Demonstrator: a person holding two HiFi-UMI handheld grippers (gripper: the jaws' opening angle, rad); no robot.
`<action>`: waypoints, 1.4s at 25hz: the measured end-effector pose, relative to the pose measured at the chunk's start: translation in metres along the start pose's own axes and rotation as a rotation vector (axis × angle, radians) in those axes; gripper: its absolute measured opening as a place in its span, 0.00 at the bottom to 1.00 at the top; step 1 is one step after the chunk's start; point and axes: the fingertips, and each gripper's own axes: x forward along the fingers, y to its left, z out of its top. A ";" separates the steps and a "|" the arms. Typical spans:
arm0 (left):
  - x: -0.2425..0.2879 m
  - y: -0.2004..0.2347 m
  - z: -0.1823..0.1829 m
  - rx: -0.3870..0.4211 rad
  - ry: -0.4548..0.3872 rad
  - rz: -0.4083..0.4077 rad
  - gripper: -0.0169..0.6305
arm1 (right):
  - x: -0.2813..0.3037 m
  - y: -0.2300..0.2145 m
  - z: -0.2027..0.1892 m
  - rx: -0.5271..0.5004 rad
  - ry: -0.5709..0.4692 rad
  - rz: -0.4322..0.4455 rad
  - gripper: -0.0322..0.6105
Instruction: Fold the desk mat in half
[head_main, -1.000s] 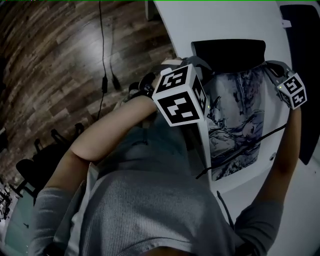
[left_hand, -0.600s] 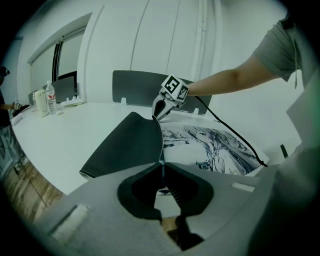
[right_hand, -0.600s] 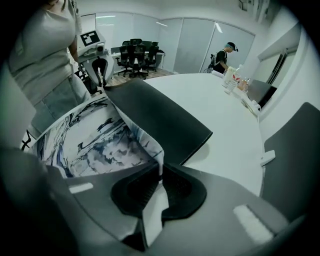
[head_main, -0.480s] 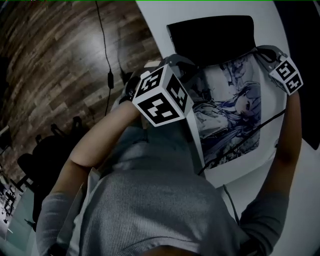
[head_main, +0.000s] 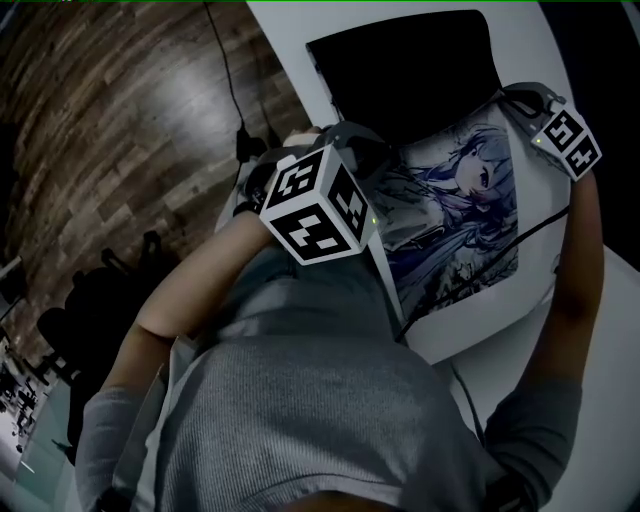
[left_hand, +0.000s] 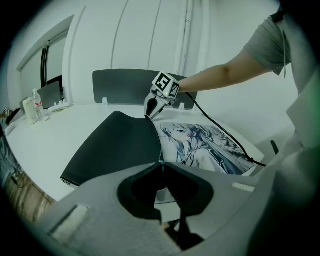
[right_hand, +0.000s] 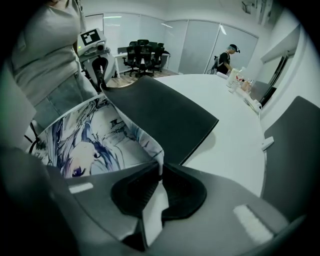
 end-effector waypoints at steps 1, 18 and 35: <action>0.000 -0.005 0.000 0.001 0.000 -0.008 0.08 | -0.002 0.005 -0.003 0.000 -0.001 0.003 0.09; 0.012 -0.147 -0.003 0.124 0.020 -0.211 0.08 | -0.056 0.127 -0.072 0.142 0.083 -0.083 0.09; 0.042 -0.224 -0.014 0.180 0.093 -0.315 0.04 | -0.059 0.169 -0.110 0.133 0.075 -0.070 0.09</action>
